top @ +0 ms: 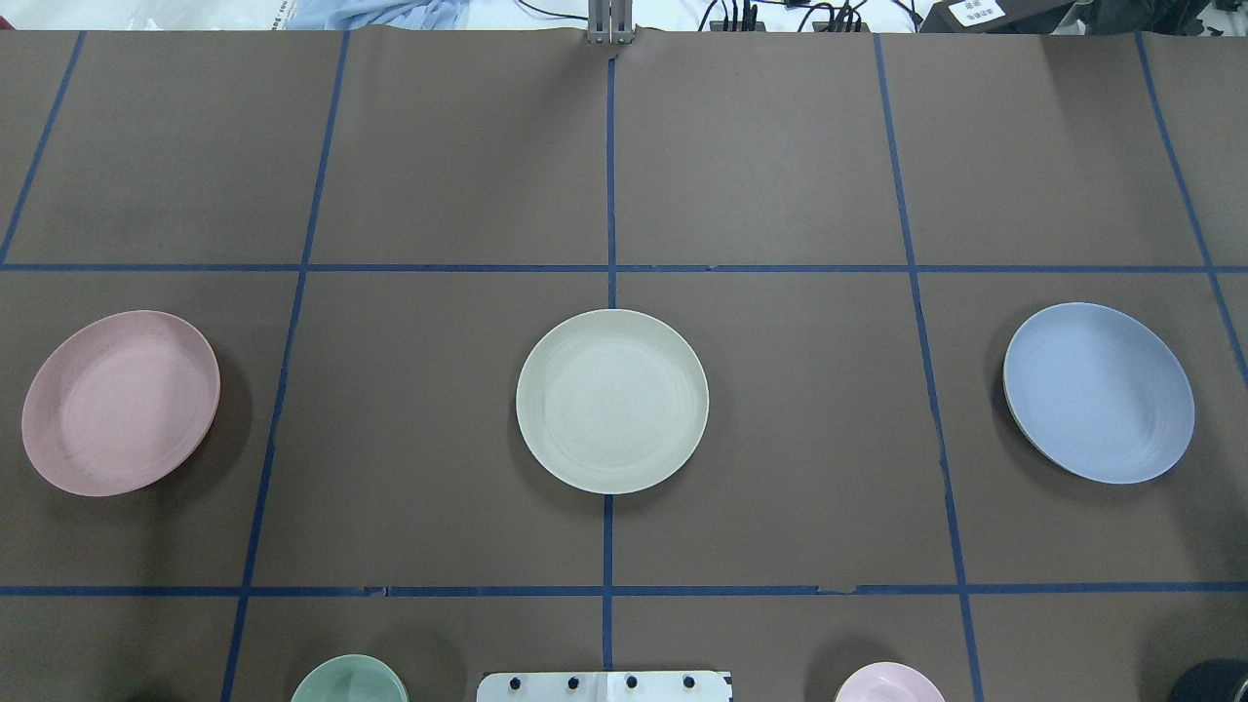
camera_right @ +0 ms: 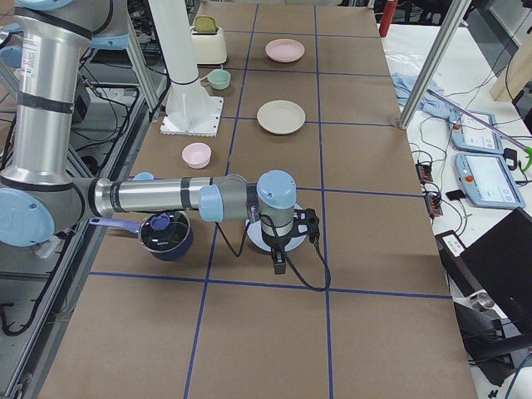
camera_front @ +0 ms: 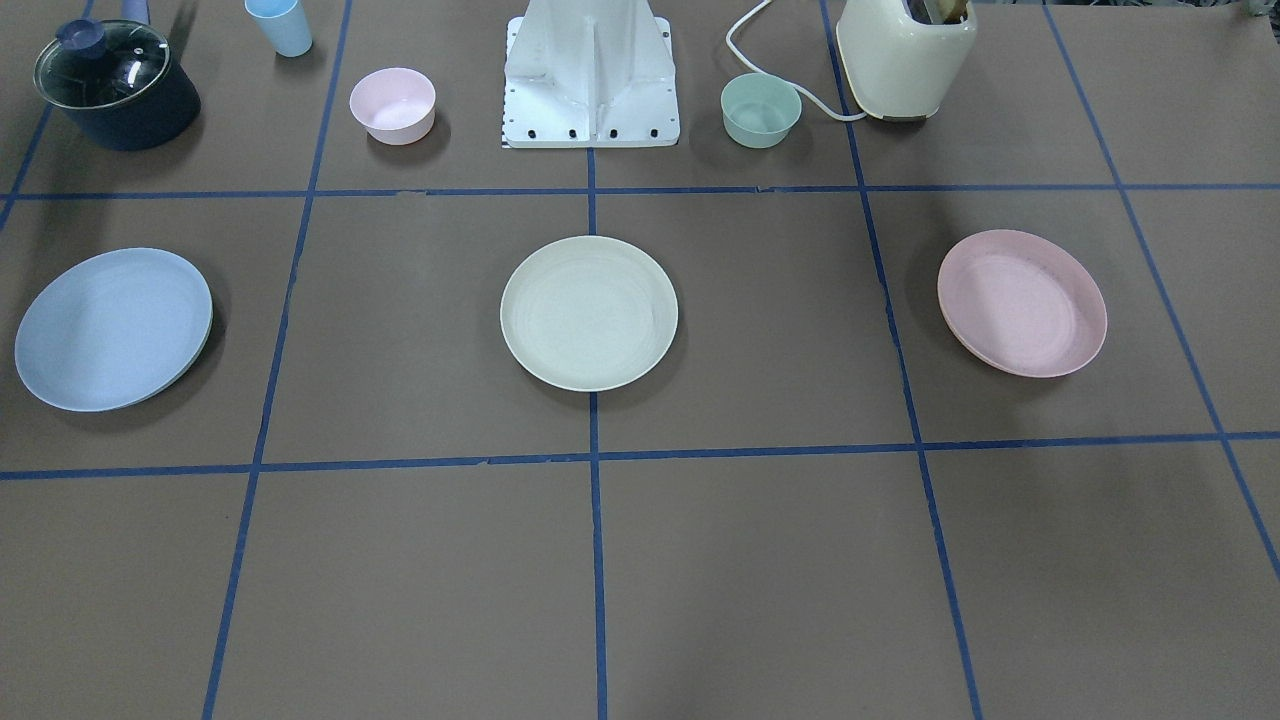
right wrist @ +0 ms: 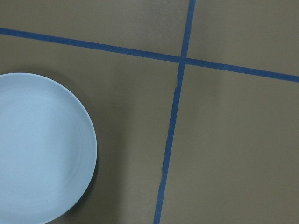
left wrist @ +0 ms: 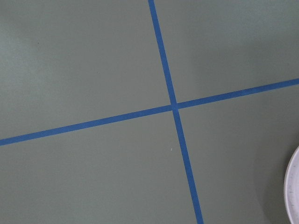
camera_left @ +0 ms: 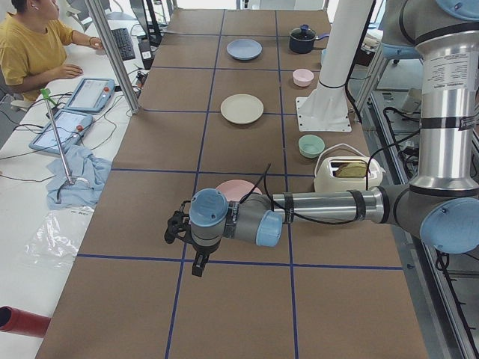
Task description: Stack three plates with pink and blue
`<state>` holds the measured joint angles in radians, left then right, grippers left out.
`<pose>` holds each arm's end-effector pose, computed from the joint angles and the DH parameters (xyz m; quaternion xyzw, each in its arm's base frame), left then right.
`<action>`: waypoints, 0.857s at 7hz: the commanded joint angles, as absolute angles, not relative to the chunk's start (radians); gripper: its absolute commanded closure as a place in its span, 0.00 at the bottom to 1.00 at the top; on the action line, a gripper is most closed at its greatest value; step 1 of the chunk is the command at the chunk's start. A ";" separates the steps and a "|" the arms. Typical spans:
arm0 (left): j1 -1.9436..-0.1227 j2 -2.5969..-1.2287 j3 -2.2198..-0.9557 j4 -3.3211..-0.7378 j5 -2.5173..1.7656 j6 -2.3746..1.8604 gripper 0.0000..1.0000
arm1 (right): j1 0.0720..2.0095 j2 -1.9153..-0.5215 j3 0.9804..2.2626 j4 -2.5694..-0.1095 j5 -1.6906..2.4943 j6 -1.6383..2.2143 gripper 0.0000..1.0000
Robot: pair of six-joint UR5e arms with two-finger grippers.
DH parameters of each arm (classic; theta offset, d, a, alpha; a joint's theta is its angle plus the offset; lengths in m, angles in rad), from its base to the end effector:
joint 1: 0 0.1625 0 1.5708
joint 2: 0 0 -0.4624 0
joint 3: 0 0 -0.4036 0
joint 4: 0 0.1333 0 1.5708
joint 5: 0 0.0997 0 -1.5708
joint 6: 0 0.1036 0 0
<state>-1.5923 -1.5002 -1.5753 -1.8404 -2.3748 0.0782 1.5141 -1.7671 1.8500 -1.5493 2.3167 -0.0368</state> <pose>-0.0691 -0.4809 0.7007 0.1128 0.3841 0.0657 0.9140 0.0391 -0.4220 0.6479 0.0450 -0.3643 -0.0625 0.9281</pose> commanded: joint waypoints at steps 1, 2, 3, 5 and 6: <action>-1.592 -1.499 -1.592 -1.870 -2.376 0.077 0.00 | 1.514 -1.769 1.850 -1.549 2.319 -0.040 0.00; -1.592 -1.500 -1.595 -1.906 -2.375 0.077 0.00 | 1.514 -1.767 1.853 -1.549 2.319 -0.040 0.00; -1.592 -1.500 -1.588 -1.971 -2.364 0.077 0.00 | 1.514 -1.764 1.861 -1.549 2.321 -0.038 0.00; -1.586 -1.522 -1.588 -1.990 -2.375 0.063 0.00 | 1.513 -1.755 1.867 -1.393 2.325 -0.029 0.00; -1.586 -1.576 -1.586 -2.029 -2.367 0.066 0.00 | 1.513 -1.755 1.855 -1.221 2.318 -0.022 0.00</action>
<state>-1.5870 -1.5274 -1.5878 -1.9916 -2.3703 0.0666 1.5131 -1.7566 1.8625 -1.4021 2.3222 -0.0300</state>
